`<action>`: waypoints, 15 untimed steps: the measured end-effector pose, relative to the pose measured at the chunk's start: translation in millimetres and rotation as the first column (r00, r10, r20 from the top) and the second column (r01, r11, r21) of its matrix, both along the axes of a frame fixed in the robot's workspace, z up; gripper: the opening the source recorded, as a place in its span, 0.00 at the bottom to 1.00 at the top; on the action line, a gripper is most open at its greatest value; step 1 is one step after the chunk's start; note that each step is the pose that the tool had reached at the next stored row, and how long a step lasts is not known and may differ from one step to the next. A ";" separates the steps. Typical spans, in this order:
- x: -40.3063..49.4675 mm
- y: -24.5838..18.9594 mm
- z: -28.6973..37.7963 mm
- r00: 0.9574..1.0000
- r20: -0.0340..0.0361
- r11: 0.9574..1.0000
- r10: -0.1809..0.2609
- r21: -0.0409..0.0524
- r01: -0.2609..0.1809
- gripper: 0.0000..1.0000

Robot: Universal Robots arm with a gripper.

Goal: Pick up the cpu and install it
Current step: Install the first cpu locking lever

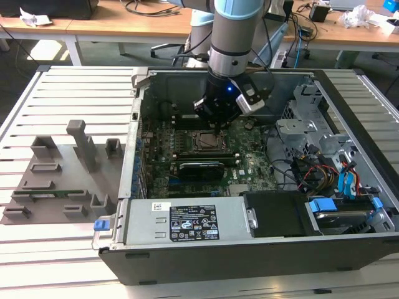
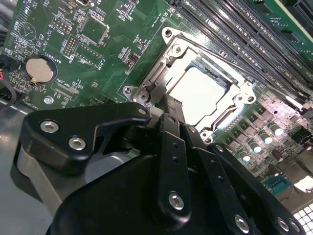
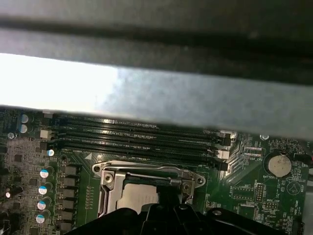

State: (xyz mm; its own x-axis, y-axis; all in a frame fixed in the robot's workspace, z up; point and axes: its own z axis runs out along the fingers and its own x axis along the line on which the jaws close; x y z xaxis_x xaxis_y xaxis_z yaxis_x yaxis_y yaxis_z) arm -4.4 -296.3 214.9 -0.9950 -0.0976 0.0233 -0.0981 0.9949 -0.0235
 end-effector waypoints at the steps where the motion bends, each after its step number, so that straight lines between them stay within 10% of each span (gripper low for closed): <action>1: 0.0 0.0 0.7 1.000 0.000 1.000 0.000 0.000 0.000 0.11; 15: 0.0 0.0 29.7 1.000 0.000 1.000 0.000 -0.026 0.000 0.11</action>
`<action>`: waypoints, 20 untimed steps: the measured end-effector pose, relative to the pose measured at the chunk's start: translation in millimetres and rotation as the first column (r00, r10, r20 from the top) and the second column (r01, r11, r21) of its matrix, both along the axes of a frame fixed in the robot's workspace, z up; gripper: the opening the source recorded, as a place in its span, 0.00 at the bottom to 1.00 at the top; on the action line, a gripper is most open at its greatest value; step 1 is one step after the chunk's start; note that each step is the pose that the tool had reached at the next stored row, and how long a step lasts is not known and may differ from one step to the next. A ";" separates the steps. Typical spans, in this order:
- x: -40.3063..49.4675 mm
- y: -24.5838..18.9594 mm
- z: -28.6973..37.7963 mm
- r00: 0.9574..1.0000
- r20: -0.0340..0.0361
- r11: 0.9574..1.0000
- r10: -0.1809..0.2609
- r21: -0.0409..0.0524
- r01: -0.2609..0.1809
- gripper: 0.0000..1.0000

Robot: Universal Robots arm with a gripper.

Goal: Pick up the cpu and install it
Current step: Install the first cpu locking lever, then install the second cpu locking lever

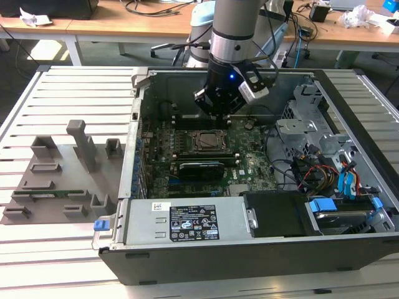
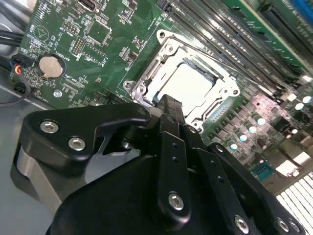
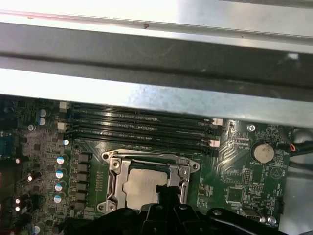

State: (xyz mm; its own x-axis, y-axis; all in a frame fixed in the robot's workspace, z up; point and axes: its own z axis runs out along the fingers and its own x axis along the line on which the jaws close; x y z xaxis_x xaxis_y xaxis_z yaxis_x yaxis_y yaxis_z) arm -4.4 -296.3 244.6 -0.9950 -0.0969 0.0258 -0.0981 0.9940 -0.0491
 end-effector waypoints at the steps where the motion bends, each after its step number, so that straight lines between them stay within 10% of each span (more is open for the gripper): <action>1: 0.0 0.0 2.3 1.000 0.000 1.000 0.000 -0.002 0.000 0.11; 5: 0.0 0.0 12.9 1.000 0.000 1.000 0.000 -0.008 0.000 0.11; 20: 0.0 -1.4 13.5 1.000 0.000 1.000 0.000 -0.008 0.000 0.11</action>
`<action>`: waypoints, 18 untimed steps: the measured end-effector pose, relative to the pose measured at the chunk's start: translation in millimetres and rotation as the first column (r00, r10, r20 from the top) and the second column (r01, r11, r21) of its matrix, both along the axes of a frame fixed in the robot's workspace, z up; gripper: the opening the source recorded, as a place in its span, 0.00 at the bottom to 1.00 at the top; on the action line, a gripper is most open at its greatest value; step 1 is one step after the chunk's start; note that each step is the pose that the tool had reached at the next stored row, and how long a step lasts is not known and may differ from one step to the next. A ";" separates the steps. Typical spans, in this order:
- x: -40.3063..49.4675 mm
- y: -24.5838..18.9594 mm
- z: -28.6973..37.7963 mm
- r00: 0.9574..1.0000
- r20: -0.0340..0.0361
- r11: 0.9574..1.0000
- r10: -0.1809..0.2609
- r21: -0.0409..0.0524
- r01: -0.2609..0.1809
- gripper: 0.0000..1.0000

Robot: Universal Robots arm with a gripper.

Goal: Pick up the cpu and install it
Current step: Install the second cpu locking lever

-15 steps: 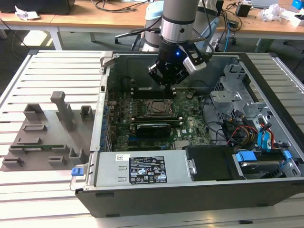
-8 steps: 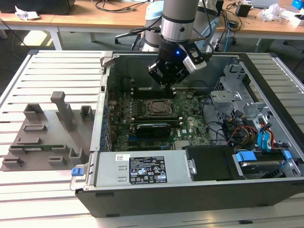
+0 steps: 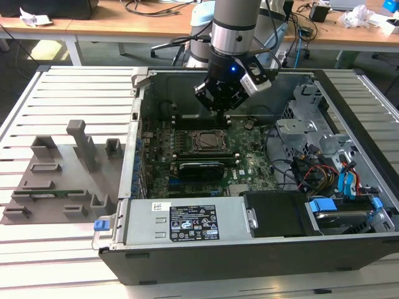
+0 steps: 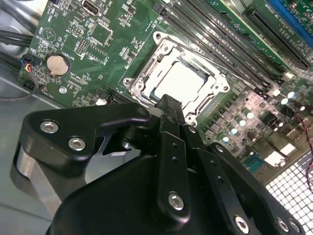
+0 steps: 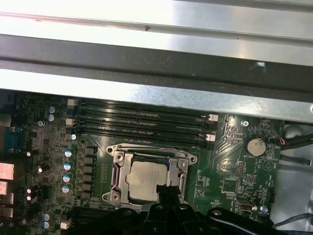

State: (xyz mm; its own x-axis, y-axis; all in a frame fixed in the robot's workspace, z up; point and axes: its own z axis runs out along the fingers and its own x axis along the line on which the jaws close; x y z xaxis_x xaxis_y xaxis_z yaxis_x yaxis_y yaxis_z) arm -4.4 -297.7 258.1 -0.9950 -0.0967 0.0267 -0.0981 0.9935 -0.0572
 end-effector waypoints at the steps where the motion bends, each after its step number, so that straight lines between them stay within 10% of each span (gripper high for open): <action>1: 0.0 -1.1 0.0 1.000 0.000 1.000 0.000 0.000 0.000 0.11; 18: 0.0 -16.7 -0.2 1.000 0.000 1.000 0.000 0.000 0.000 0.11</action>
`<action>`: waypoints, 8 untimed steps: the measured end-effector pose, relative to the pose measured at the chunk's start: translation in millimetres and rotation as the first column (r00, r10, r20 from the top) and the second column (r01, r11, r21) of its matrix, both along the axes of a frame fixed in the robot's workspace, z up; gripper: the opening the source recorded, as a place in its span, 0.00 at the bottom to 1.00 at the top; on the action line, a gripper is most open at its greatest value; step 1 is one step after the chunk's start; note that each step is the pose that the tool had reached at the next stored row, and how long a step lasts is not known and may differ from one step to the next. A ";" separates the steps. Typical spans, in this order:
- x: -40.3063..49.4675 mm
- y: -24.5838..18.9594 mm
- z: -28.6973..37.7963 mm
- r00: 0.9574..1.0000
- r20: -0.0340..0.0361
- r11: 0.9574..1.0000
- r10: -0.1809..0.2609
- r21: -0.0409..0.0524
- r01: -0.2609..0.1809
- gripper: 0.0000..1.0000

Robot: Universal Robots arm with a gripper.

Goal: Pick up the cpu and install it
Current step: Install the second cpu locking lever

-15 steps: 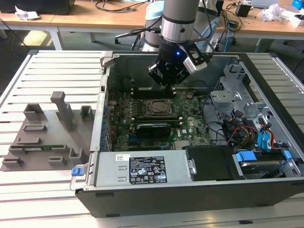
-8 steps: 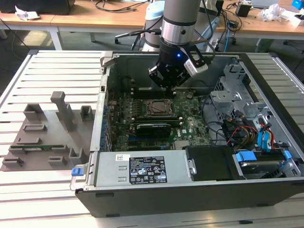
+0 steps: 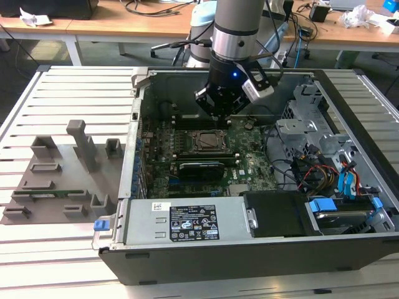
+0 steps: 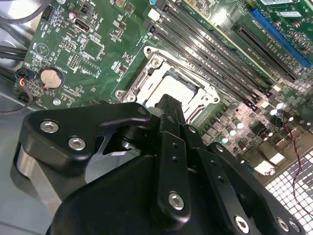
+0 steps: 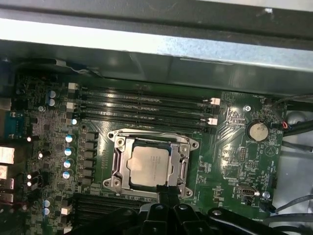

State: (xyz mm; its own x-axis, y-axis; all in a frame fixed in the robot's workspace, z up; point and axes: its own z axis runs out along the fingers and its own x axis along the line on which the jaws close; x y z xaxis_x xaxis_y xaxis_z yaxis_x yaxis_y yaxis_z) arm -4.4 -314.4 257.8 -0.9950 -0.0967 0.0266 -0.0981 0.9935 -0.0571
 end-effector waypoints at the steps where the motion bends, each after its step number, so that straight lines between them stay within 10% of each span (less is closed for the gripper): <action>1: 0.0 -0.6 -0.1 1.000 0.000 1.000 0.000 0.000 0.000 0.11; 6: 0.0 -3.5 -0.1 1.000 0.000 1.000 0.000 0.000 0.000 0.11; 8: 0.0 -13.0 -0.3 1.000 0.000 1.000 0.000 0.000 0.000 0.11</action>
State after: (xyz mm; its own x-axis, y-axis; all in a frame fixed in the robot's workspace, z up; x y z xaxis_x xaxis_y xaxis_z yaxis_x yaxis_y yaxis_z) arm -4.4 -327.4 257.5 -0.9950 -0.0967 0.0266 -0.0981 0.9935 -0.0571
